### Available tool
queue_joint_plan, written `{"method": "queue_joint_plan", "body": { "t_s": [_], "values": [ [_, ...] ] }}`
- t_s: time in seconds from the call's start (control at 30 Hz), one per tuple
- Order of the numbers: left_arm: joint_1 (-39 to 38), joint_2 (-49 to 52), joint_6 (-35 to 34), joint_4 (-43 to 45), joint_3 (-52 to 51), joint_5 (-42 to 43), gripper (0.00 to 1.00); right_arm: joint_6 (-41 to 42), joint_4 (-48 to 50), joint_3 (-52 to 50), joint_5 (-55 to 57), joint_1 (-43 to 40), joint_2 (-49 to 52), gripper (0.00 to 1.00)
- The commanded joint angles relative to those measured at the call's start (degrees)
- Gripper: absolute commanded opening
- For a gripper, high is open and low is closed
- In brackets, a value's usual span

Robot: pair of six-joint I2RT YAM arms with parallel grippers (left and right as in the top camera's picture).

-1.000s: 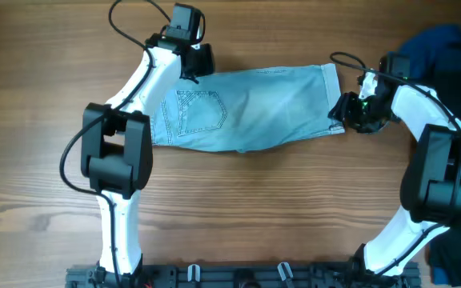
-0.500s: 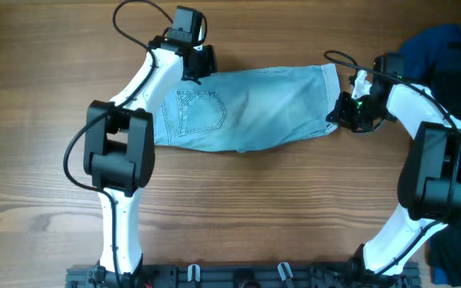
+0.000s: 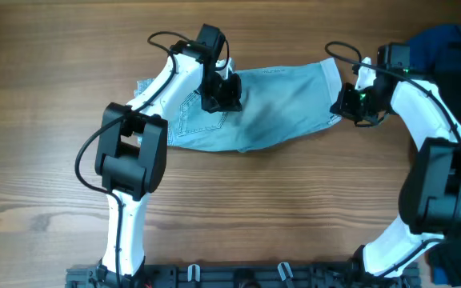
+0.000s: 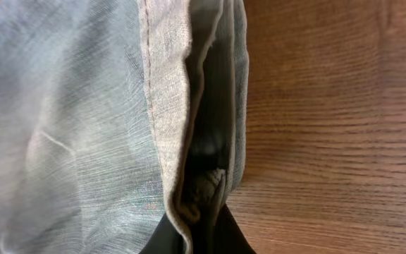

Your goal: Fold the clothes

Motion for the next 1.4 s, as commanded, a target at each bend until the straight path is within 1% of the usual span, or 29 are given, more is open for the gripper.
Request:
{"method": "queue_joint_plan", "body": {
  "t_s": [0.0, 0.07, 0.17, 0.23, 0.3, 0.43, 0.5, 0.57, 0.63, 0.77, 0.83, 0.93, 1.17, 1.37],
  "values": [
    [0.17, -2.36, -0.11, -1.16, -0.15, 4.46, 0.04, -1.27, 0.68, 1.51, 0.55, 0.07, -3.48, 0.04],
    [0.0, -2.36, -0.13, -1.16, -0.15, 5.51, 0.04, -2.56, 0.55, 1.51, -0.28, 0.07, -3.96, 0.04],
    [-0.74, -2.12, -0.15, -1.22, -0.39, 3.37, 0.04, -3.52, 0.02, 1.51, -2.03, 0.28, -3.96, 0.04],
    [-1.46, -2.1, -0.17, -1.18, -0.85, 0.5, 0.04, -5.09, 0.44, 1.51, -2.03, 1.11, -3.96, 0.04],
    [-2.29, -2.1, -0.37, -0.63, -1.73, -1.25, 0.04, -6.95, 1.14, 1.51, -2.03, 2.29, -3.96, 0.04],
    [-4.63, -1.57, -1.29, 3.87, -4.81, -1.92, 0.04, -7.26, 2.8, 1.51, -1.97, 6.14, -3.96, 0.04],
    [-5.7, -0.24, -2.08, 4.07, -5.22, -5.55, 0.04, -7.28, 3.43, 1.51, -1.97, 8.04, -4.09, 0.04],
    [-6.14, 0.48, -2.05, 4.24, -5.22, -7.02, 0.04, -8.37, 3.39, 1.51, -2.01, 9.16, -4.74, 0.04],
    [-6.23, 0.66, -2.03, 4.87, -5.22, -7.58, 0.04, -9.88, 3.37, 1.55, -1.81, 9.88, -6.01, 0.04],
    [-6.03, 0.66, -2.05, 7.91, -5.2, -11.15, 0.04, -12.17, 3.3, 2.45, -1.81, 11.47, -11.56, 0.04],
    [-5.49, 0.55, -2.32, 8.41, -4.96, -11.34, 0.04, -13.07, 3.32, 2.69, -1.95, 12.57, -14.19, 0.04],
    [-3.21, 0.33, -4.9, 7.91, -4.44, -12.39, 0.04, -13.22, 3.48, 2.86, -2.03, 14.93, -17.66, 0.04],
    [5.81, -4.11, -5.11, 7.8, -1.18, -12.37, 0.04, -13.2, 4.5, 2.86, -3.13, 21.38, -18.16, 0.04],
    [15.1, -7.5, -5.07, 7.45, -0.35, -13.03, 0.04, -12.96, 10.43, 2.86, -3.1, 29.24, -18.12, 0.04]
  ]
}}
